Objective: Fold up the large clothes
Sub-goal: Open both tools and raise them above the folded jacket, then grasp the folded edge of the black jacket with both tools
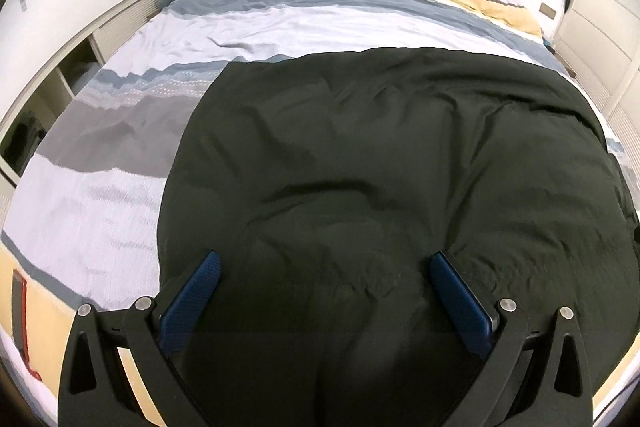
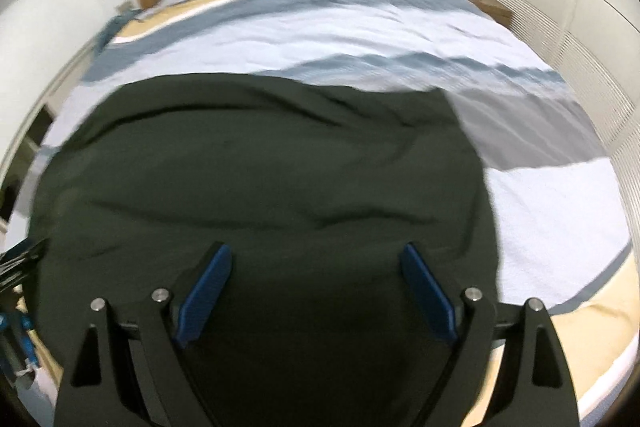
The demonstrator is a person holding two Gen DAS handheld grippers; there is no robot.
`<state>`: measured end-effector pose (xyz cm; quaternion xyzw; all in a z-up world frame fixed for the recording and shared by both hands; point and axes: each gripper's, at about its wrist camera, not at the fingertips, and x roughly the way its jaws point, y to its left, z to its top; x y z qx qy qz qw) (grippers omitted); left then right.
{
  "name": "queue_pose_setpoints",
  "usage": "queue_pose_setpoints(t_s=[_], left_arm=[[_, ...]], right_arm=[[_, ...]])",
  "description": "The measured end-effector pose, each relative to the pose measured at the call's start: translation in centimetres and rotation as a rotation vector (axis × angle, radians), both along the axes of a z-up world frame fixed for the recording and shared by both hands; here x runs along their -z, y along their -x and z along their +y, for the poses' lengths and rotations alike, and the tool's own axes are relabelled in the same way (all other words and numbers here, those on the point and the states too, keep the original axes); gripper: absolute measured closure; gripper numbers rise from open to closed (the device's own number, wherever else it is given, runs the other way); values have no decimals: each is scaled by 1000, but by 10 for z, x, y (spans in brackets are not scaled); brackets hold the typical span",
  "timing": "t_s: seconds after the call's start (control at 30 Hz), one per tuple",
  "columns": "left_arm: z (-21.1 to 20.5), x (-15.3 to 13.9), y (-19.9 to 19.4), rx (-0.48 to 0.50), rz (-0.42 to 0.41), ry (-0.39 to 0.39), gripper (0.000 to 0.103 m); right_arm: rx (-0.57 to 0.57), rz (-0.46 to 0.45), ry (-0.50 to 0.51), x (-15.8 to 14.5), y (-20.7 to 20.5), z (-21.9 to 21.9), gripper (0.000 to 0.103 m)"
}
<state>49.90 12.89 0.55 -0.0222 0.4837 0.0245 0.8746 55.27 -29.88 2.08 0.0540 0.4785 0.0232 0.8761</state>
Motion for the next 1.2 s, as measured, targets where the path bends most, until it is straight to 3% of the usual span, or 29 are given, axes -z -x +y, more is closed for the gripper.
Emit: queue_pose_setpoints(t_s=[0.17, 0.37, 0.83, 1.2], left_arm=[[2, 7, 10, -21, 13, 14, 1], [-1, 14, 14, -17, 19, 7, 1], [-3, 24, 12, 3, 51, -16, 0], [-1, 23, 14, 45, 55, -25, 0]], right_arm=[[-105, -11, 10, 5, 9, 41, 16], [-106, 6, 15, 18, 5, 40, 16], [-52, 31, 59, 34, 14, -9, 12], [76, 76, 79, 41, 12, -74, 12]])
